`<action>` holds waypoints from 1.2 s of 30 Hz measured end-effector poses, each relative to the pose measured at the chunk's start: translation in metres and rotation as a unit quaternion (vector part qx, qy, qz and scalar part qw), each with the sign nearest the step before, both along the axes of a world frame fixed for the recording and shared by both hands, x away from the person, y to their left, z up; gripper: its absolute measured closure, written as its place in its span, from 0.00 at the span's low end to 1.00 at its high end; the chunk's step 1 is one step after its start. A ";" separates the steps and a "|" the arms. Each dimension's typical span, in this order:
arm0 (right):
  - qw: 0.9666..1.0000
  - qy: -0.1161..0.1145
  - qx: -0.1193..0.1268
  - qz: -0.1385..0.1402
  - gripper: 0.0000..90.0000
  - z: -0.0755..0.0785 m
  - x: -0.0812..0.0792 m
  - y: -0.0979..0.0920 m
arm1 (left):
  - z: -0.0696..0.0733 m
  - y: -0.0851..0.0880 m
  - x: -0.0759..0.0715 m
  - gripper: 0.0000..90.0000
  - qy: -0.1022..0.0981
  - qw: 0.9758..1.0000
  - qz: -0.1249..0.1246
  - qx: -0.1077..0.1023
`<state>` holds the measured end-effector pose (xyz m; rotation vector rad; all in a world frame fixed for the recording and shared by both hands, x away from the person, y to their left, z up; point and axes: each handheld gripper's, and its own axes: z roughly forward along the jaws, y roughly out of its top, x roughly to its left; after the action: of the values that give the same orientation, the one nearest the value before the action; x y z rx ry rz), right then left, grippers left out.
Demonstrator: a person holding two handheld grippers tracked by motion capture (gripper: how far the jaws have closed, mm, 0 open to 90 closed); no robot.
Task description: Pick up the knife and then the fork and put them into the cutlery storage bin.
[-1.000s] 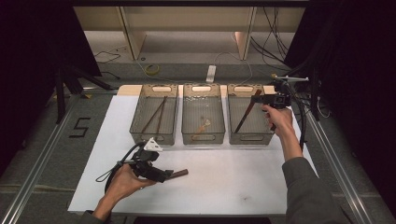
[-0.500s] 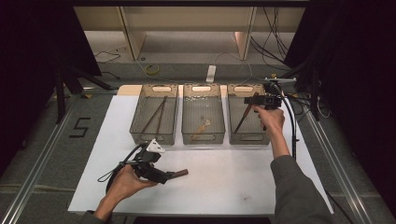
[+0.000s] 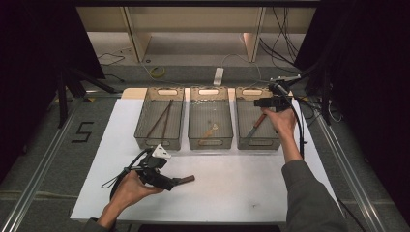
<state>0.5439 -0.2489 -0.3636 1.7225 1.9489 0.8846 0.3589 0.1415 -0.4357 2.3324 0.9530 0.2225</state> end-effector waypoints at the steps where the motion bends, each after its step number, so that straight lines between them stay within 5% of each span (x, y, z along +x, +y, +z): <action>1: 1.000 0.002 0.002 0.001 0.30 0.000 0.000 0.000 | 0.000 0.000 0.000 0.19 0.000 1.000 0.001 0.000; 8: 0.999 -0.005 0.027 0.019 0.24 0.000 -0.006 -0.002 | -0.001 0.001 0.001 0.19 0.002 1.000 0.004 0.000; 13: 0.997 -0.033 0.053 0.051 0.21 0.006 -0.023 -0.002 | -0.003 0.000 0.002 0.18 0.011 1.000 0.001 0.011; 22: 0.987 -0.075 0.078 0.121 0.21 0.019 -0.079 0.003 | -0.004 0.001 0.005 0.20 0.029 0.999 -0.001 0.026; 26: 0.981 -0.081 0.089 0.152 0.21 0.012 -0.111 0.003 | -0.008 -0.001 0.005 0.22 0.047 0.998 -0.009 0.044; 36: 0.972 -0.087 0.088 0.201 0.21 -0.010 -0.159 0.001 | -0.009 -0.008 0.014 0.30 0.077 0.993 -0.025 0.090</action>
<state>0.3853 -0.2474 -0.3732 1.2972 2.1893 1.3360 0.3729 0.1335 -0.4447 2.5678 0.9817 0.1123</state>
